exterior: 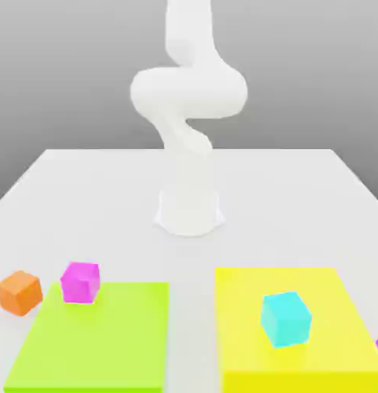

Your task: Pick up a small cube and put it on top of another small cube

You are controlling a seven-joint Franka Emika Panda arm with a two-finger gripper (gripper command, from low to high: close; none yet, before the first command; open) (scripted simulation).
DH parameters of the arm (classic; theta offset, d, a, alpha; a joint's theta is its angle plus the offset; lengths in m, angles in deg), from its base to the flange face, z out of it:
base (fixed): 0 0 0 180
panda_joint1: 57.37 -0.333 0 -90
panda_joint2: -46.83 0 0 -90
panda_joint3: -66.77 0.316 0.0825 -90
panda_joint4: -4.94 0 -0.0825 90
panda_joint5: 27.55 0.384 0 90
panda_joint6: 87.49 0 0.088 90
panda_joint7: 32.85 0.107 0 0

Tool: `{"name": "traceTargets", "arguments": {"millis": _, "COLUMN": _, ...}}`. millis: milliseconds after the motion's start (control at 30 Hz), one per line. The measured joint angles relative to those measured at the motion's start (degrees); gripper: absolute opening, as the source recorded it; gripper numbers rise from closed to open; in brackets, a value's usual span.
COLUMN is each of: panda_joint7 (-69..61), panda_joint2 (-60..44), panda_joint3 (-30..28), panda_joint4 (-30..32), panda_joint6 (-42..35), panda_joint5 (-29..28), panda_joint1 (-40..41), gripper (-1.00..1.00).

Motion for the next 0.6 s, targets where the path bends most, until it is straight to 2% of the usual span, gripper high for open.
{"name": "traceTargets", "arguments": {"millis": 333, "panda_joint7": -11.87, "panda_joint2": -20.95, "panda_joint3": -15.26, "panda_joint4": 5.99, "panda_joint6": 9.12, "panda_joint5": 6.42, "panda_joint1": 0.75, "gripper": 0.0}}
{"name": "traceTargets", "arguments": {"millis": 600, "panda_joint7": -22.3, "panda_joint2": -37.79, "panda_joint3": -23.62, "panda_joint4": 10.66, "panda_joint6": 16.16, "panda_joint5": 13.0, "panda_joint1": 5.87, "gripper": 0.0}}
